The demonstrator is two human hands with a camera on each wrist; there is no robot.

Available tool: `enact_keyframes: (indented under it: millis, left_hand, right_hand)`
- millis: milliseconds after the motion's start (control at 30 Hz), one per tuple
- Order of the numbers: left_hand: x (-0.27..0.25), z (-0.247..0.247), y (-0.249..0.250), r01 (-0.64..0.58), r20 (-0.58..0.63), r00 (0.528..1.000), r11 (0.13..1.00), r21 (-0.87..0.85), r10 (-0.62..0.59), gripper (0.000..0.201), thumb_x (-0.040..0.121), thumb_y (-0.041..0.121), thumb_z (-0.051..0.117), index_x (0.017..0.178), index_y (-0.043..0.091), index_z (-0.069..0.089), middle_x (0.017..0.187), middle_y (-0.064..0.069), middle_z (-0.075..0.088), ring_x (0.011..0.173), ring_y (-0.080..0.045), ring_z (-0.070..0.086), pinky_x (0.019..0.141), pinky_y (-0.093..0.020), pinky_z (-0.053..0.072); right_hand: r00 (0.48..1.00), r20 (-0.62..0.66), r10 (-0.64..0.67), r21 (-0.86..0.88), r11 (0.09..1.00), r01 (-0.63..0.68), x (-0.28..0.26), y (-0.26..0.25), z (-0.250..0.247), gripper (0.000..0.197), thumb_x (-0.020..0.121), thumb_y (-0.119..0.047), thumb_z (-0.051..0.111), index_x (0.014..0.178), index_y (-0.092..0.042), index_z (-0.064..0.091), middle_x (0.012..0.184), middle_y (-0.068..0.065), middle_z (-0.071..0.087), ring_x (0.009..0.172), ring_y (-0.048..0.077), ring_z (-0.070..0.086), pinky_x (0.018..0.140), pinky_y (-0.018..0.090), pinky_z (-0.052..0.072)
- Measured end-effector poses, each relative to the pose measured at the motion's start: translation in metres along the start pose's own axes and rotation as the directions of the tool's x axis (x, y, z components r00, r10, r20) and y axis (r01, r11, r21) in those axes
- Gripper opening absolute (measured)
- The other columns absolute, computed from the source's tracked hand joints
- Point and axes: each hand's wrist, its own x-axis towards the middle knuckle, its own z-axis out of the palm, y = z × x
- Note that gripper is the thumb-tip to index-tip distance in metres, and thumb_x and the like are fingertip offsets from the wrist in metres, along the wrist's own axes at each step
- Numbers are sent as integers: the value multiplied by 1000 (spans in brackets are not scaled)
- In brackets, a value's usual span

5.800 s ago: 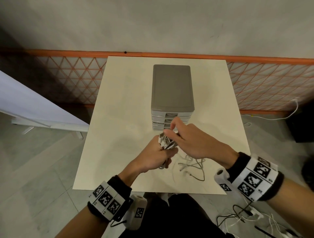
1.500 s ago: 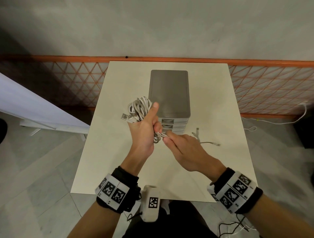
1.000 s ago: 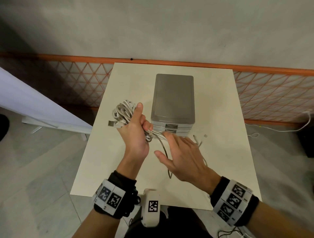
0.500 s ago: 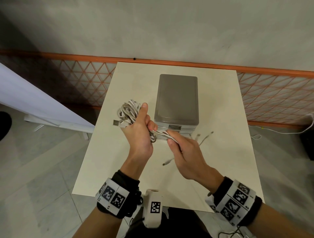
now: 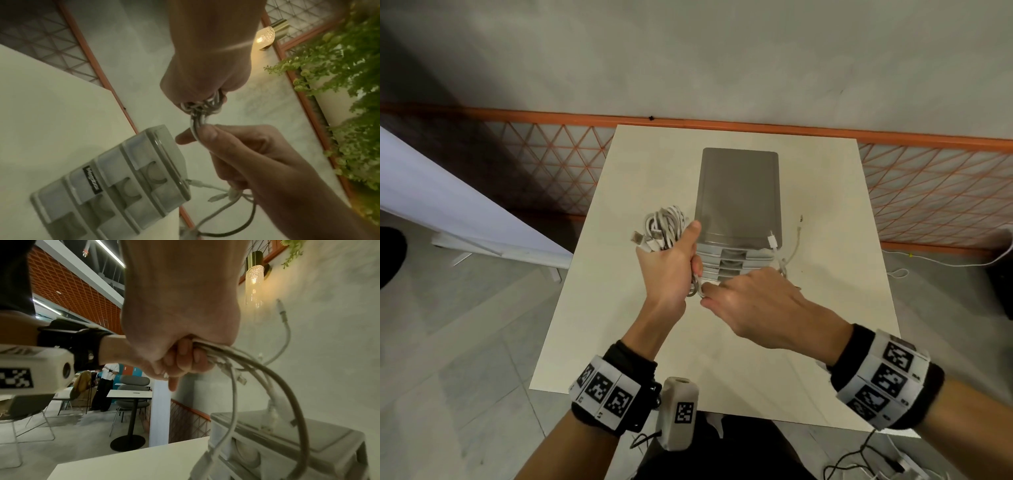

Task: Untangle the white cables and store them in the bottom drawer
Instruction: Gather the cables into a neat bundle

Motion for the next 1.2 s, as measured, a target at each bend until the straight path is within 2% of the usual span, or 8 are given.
enact_keyframes:
  millis: [133,300,467,600,700,833,1000,1200]
  left_hand:
    - [1,-11,-1,-48,-7,999,988,146,50,32,92,12,70,73,9,44,40,5,40,30,-16,36,41,-24,28]
    - [5,-20,-15,-55,60,998,923,382,34,28,87,15,72,68,16,51,48,6,49,41,-17,45,41,-24,34]
    - [-8,-25,-12,-64,354,933,934,350,-69,30,82,22,82,58,22,63,52,-1,46,47,-20,40,49,-32,35]
    - [-20,-23,-10,-82,559,821,945,317,-116,27,72,-8,82,80,14,70,65,6,69,57,-9,63,56,-22,49]
    - [-24,-19,-16,-72,562,811,925,372,-163,36,64,-15,84,87,8,67,75,5,72,73,-11,70,66,-22,54]
    - [-23,-19,-21,-62,533,821,895,441,-206,35,68,-21,73,81,8,59,64,8,65,58,-10,62,56,-23,51]
    - [-26,-22,-21,-41,584,766,886,462,-270,34,71,-20,72,78,11,60,66,6,66,61,-12,62,57,-24,51]
    - [-27,-30,-25,-49,648,702,888,457,-294,29,75,-8,80,87,14,67,75,-2,69,70,-17,66,67,-30,53]
  right_hand:
    - [998,64,18,155,988,-27,-4,14,-13,37,99,-43,29,118,-26,55,105,-4,68,97,24,63,76,41,53]
    - [994,106,-36,69,997,29,-6,25,-31,26,103,-40,39,90,-25,56,94,-9,66,91,18,57,85,33,39]
    - [992,129,-1,274,961,-35,3,35,-36,28,98,-40,53,76,-25,61,68,-6,63,59,11,51,66,24,36]
    - [974,226,28,526,838,-146,7,37,-42,19,91,-23,62,74,-19,69,62,-1,64,58,13,57,59,30,45]
    - [968,245,50,532,828,-177,11,32,-41,13,82,-16,64,69,-11,65,61,3,62,60,17,55,59,35,46]
    - [966,213,149,459,858,-233,10,25,-37,9,72,-15,68,64,-10,65,58,5,60,60,19,52,55,38,47]
    - [963,193,187,430,866,-255,6,22,-35,11,71,-20,69,67,-10,66,59,8,62,57,22,56,52,42,50]
    - [937,346,46,613,745,-263,0,33,-56,9,86,-28,72,86,-19,73,69,0,72,60,7,66,57,21,51]
